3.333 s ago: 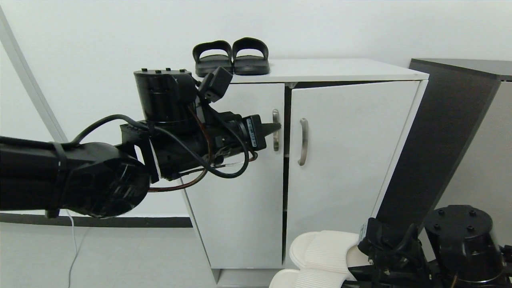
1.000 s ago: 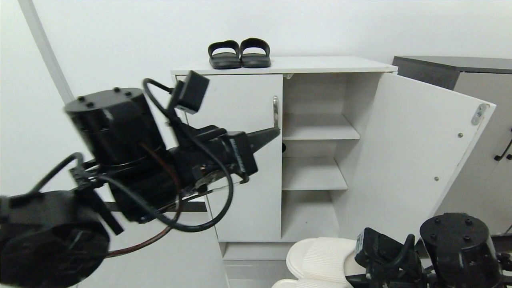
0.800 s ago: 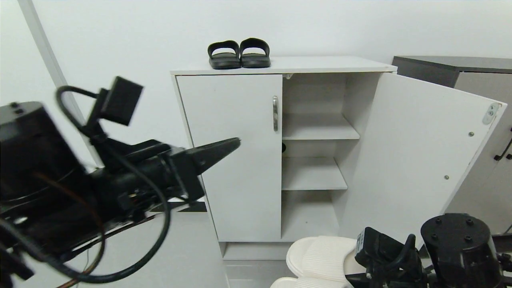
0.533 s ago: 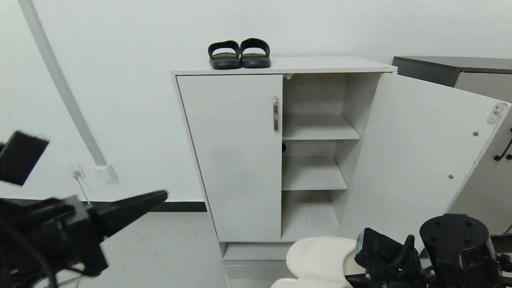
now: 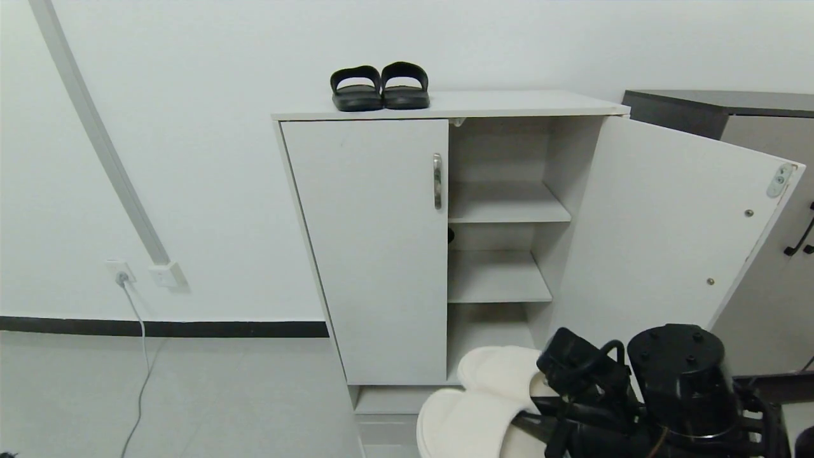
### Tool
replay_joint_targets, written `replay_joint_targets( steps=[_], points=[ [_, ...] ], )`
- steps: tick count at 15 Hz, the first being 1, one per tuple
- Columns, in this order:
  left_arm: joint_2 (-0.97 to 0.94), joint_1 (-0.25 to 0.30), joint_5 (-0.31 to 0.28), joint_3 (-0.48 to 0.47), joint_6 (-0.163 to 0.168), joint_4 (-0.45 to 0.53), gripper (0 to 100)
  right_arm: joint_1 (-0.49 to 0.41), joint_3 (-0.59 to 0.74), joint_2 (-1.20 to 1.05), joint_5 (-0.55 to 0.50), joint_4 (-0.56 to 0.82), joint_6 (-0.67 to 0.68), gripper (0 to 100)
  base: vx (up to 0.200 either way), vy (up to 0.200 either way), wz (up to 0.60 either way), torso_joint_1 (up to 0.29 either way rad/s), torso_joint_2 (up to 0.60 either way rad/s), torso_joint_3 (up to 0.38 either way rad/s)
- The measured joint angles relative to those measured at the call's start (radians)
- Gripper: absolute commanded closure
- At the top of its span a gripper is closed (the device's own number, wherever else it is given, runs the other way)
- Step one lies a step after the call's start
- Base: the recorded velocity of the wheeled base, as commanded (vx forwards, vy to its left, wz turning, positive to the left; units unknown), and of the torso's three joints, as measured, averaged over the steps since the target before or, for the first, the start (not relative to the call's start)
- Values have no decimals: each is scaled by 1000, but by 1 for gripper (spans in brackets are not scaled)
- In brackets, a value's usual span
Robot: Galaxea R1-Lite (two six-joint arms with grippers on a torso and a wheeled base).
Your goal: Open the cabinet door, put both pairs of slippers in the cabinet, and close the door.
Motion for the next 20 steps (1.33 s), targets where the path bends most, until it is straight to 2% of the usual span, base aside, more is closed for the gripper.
replay_joint_targets(
  steps=[2, 4, 6, 8, 9, 11, 12, 13, 14, 17, 20],
  points=[
    [-95, 50, 93, 73, -5, -6, 100, 6, -65, 79, -154, -80, 80, 100, 0, 0, 0, 0, 0, 0],
    [-159, 127, 202, 124, -4, -9, 100, 5, -157, 159, -325, -102, 143, 100, 0, 0, 0, 0, 0, 0],
    [-213, 218, 242, 175, 13, -13, 100, 4, -232, 223, -412, -107, 187, 100, 0, 0, 0, 0, 0, 0],
    [-269, 265, 240, 252, 43, -84, 100, 2, -255, 261, -419, -107, 191, 100, 0, 0, 0, 0, 0, 0],
    [-292, 265, 202, 289, 63, -147, 100, 2, -259, 271, -419, -107, 191, 100, 0, 0, 0, 0, 0, 0],
    [-335, 249, -33, 338, 106, -193, 100, 2, -262, 284, -420, -109, 192, 100, 0, 0, 0, 0, 0, 0],
    [-350, 246, -125, 350, 131, -180, 100, 2, -263, 287, -420, -110, 192, 100, 0, 0, 0, 0, 0, 0],
    [-361, 243, -162, 357, 149, -188, 100, 2, -263, 290, -422, -110, 192, 100, 0, 0, 0, 0, 0, 0],
    [-368, 242, -179, 361, 152, -187, 100, 2, -265, 293, -427, -111, 192, 100, 0, 0, 0, 0, 0, 0],
    [-378, 241, -185, 365, 153, -188, 100, 5, -306, 334, -550, -113, 199, 100, 0, 0, 0, 0, 0, 0],
    [-381, 240, -184, 365, 151, -187, 100, 7, -447, 419, -704, -106, 238, 100, 0, 0, 0, 0, 0, 0]
  ],
)
